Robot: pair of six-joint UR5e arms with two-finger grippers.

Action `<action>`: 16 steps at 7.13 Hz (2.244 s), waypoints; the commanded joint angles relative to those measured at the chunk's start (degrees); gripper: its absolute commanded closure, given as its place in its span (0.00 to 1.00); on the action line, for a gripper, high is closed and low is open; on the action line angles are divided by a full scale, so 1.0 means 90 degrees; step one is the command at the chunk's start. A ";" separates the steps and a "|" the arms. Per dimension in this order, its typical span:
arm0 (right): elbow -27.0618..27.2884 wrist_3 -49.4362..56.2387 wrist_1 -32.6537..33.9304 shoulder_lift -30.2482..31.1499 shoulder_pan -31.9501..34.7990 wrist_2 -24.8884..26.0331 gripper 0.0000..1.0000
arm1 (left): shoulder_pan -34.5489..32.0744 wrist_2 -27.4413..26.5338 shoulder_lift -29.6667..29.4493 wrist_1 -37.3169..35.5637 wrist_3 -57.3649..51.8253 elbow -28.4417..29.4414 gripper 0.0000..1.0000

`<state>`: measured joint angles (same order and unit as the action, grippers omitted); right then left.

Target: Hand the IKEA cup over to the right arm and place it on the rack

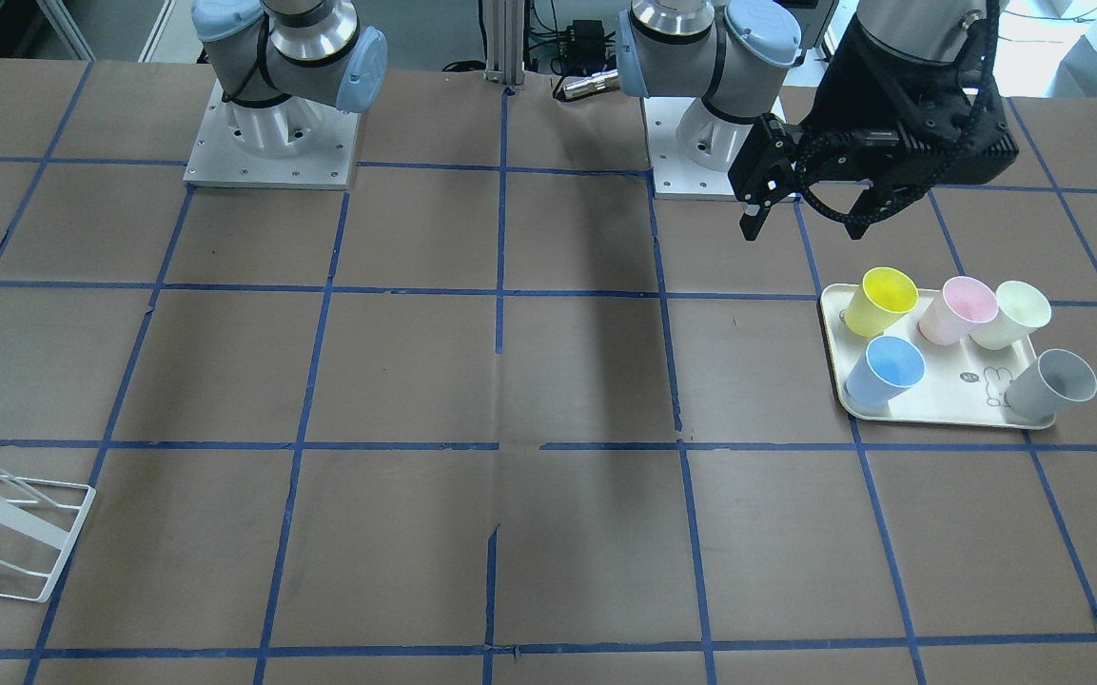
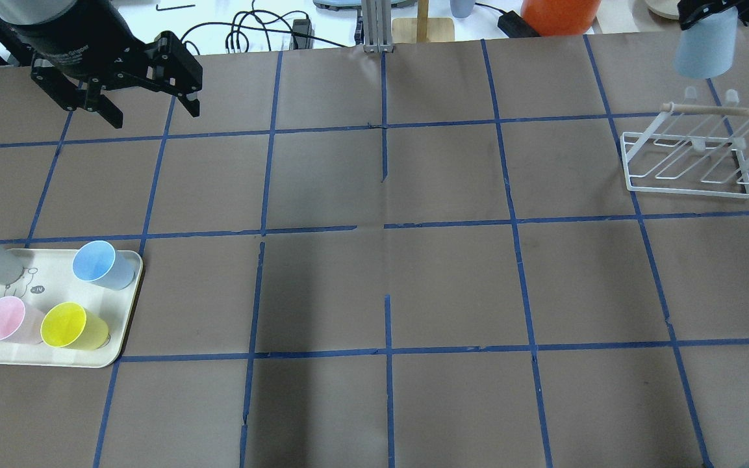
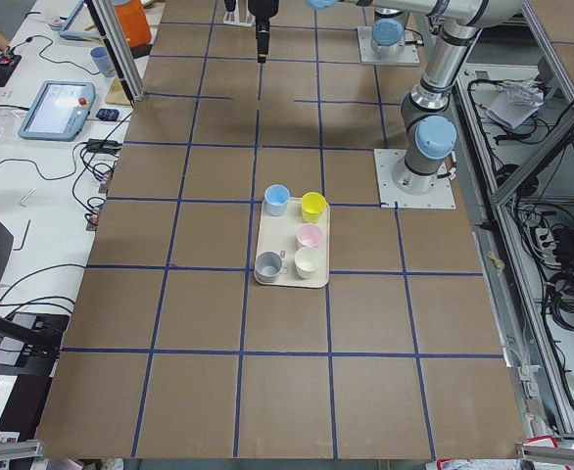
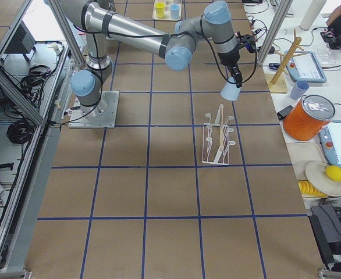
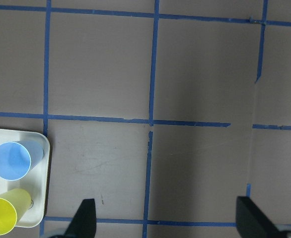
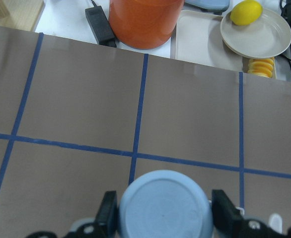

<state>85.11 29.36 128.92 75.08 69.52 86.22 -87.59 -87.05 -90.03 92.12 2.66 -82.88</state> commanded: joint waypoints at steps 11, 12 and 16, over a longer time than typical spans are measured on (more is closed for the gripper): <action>0.0103 0.0087 0.0871 -0.1057 -0.0380 -0.0323 1.00 | 0.0045 -0.0016 0.0032 -0.0041 -0.0013 -0.0039 0.00; 0.0103 0.0087 0.0861 -0.1096 -0.0380 -0.0323 1.00 | 0.0045 -0.0016 0.0032 -0.0041 -0.0013 -0.0039 0.00; 0.0123 0.0078 0.0861 -0.1291 -0.0380 -0.0332 0.98 | 0.0045 -0.0016 0.0032 -0.0041 -0.0003 -0.0039 0.00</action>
<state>86.15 30.13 136.67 63.95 66.09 83.24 -87.19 -87.19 -89.74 91.76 2.57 -83.23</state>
